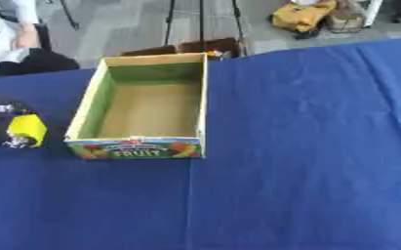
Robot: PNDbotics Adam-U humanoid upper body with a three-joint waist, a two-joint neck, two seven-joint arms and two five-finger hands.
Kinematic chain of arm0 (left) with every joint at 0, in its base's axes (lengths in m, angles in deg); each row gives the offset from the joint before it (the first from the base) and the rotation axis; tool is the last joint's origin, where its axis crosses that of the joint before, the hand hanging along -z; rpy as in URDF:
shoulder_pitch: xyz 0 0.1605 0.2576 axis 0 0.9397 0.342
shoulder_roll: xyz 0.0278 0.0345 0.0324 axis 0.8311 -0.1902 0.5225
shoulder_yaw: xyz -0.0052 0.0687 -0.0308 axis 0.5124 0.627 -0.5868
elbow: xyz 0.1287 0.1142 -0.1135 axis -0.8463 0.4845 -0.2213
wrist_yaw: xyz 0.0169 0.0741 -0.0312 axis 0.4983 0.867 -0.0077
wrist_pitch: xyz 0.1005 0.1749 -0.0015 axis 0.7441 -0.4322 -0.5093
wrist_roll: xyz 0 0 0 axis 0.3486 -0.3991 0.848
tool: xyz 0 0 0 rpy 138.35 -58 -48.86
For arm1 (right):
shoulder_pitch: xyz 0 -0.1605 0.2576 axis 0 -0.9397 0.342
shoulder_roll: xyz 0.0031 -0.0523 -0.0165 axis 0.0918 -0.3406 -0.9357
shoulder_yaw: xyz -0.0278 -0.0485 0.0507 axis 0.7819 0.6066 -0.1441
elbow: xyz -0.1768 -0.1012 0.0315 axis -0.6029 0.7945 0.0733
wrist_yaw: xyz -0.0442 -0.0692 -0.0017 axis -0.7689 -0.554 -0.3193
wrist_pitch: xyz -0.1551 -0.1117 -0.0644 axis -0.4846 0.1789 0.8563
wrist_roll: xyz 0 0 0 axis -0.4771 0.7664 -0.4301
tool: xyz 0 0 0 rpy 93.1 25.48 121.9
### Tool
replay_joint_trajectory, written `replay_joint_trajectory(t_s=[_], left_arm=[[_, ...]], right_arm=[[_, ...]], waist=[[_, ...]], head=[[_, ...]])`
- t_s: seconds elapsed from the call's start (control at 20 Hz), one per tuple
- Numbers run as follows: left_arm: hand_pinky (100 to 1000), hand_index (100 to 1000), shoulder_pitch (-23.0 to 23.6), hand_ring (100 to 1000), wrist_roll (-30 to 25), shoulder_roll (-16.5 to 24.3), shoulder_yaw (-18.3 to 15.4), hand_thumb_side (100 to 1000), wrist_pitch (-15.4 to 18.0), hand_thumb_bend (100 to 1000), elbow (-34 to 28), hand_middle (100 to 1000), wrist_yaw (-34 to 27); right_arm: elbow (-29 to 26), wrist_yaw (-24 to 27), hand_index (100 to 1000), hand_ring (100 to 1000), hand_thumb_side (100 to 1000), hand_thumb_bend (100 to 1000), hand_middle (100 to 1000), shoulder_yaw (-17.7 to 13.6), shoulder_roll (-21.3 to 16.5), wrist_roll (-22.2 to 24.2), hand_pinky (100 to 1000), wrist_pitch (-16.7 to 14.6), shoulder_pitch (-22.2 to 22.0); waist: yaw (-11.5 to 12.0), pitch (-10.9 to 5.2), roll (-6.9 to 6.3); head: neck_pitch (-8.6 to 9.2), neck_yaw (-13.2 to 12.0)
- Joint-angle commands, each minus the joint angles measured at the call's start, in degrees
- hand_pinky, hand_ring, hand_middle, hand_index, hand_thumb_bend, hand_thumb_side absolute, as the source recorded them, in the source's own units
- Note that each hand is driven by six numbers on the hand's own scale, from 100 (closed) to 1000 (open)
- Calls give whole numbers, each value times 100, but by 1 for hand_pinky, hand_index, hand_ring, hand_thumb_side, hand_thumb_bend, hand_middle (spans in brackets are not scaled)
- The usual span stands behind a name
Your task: Pick up objects on the table and place them in the box.
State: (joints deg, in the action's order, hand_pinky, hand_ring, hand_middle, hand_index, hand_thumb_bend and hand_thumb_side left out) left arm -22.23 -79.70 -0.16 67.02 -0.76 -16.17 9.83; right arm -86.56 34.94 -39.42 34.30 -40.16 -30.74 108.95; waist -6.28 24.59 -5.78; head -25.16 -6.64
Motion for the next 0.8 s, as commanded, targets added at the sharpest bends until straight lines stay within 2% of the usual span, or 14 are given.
replay_joint_trajectory(t_s=[0.05, 0.2, 0.4, 0.65, 0.8], left_arm=[[865, 1000, -112, 999, -4, 164, -62, 550, -6, 259, -44, 1000, -22], [814, 1000, -111, 937, -74, 162, -56, 511, -23, 183, -39, 1000, -54], [825, 1000, -135, 965, -159, 180, -72, 568, -48, 274, -53, 1000, -185], [837, 1000, -179, 987, -249, 226, -96, 596, -99, 353, -91, 1000, -376], [838, 1000, -182, 988, -311, 261, -93, 565, -141, 291, -117, 1000, -369]], right_arm=[[-105, 46, 768, 692, 1000, 100, 619, -27, -164, 13, 704, 5, 58], [-105, 53, 767, 692, 1000, 100, 617, -29, -164, 8, 706, 16, 59], [-105, 57, 766, 692, 1000, 100, 614, -39, -165, -3, 706, 38, 47], [-105, 62, 764, 691, 998, 100, 611, -42, -166, -8, 706, 53, 26], [-105, 73, 763, 690, 995, 100, 610, -43, -162, -9, 706, 67, 19]], waist=[[8, -22, -60], [11, -5, -65], [21, -1, -66], [39, -15, -81], [42, -22, -92]], head=[[68, -24], [74, -18], [57, -17], [47, -30], [59, -31]])
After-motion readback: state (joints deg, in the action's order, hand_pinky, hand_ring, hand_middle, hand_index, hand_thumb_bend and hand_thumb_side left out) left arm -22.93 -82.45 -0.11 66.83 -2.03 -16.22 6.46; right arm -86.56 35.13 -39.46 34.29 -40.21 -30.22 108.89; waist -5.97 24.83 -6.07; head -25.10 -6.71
